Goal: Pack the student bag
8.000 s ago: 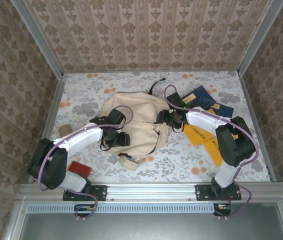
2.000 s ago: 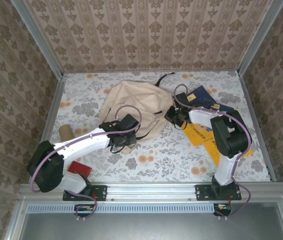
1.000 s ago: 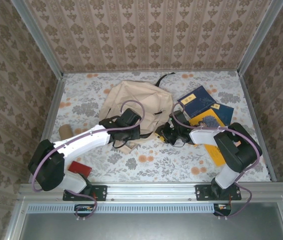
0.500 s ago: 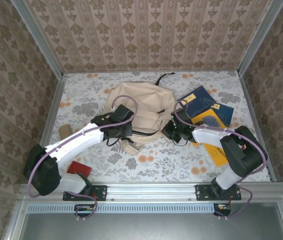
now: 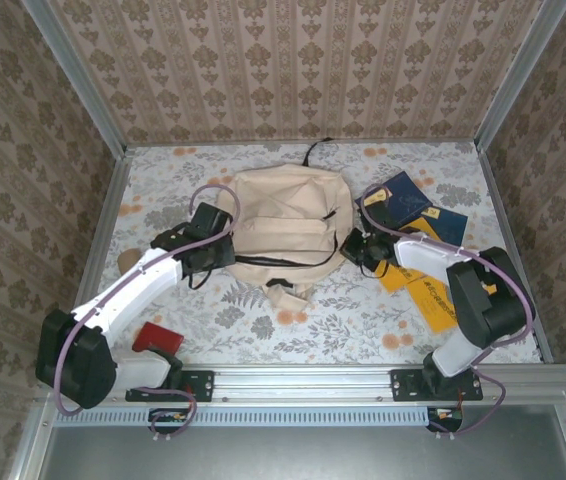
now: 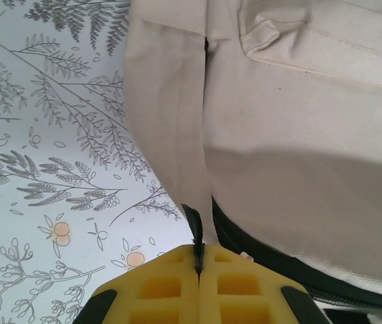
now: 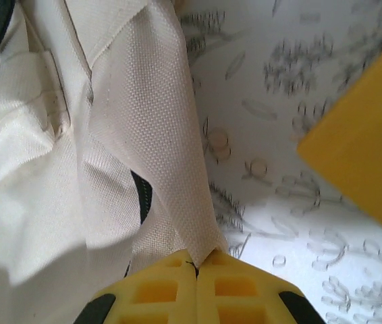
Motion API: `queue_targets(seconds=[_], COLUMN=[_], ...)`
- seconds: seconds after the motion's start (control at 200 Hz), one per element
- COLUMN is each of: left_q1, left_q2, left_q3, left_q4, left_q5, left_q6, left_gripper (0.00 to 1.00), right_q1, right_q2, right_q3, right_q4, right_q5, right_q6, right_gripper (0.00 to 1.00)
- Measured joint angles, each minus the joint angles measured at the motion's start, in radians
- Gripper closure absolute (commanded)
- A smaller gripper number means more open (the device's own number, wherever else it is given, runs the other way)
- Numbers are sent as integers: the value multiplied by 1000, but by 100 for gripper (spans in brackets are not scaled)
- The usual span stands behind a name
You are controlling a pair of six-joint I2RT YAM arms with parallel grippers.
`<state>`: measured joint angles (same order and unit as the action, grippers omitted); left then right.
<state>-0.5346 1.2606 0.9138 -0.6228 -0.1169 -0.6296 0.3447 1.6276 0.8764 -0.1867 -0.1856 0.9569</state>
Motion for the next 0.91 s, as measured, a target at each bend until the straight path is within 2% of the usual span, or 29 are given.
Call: queue_targets(seconds=[0.045, 0.09, 0.23, 0.28, 0.375, 0.495, 0.61, 0.765, 0.905], left_q1=[0, -1, -18, -36, -82, -143, -192, -241, -282], left_q2=[-4, -10, -13, -13, -13, -6, 11, 31, 87], left_q3=[-8, -15, -24, -28, -29, -26, 0, 47, 76], left_q4=[20, 40, 91, 105, 127, 145, 145, 154, 165], left_q5=[31, 63, 132, 147, 174, 198, 220, 238, 248], left_q6=[16, 28, 49, 54, 61, 70, 85, 98, 103], left_gripper=[100, 100, 100, 100, 100, 100, 100, 100, 100], right_q1=[-10, -18, -26, -26, -26, -26, -7, 40, 87], right_q2=[29, 56, 57, 30, -61, -220, -355, -443, -483], right_q3=[34, 69, 112, 112, 93, 10, -115, -245, -282], right_q4=[-17, -34, -76, -93, -115, -93, -44, 6, 35], right_q5=[-2, -2, -1, 2, 6, -20, -42, -59, -67], right_q6=[-32, -62, -123, -127, -111, -51, 81, 251, 401], right_gripper=[100, 93, 61, 48, 31, 16, 10, 10, 12])
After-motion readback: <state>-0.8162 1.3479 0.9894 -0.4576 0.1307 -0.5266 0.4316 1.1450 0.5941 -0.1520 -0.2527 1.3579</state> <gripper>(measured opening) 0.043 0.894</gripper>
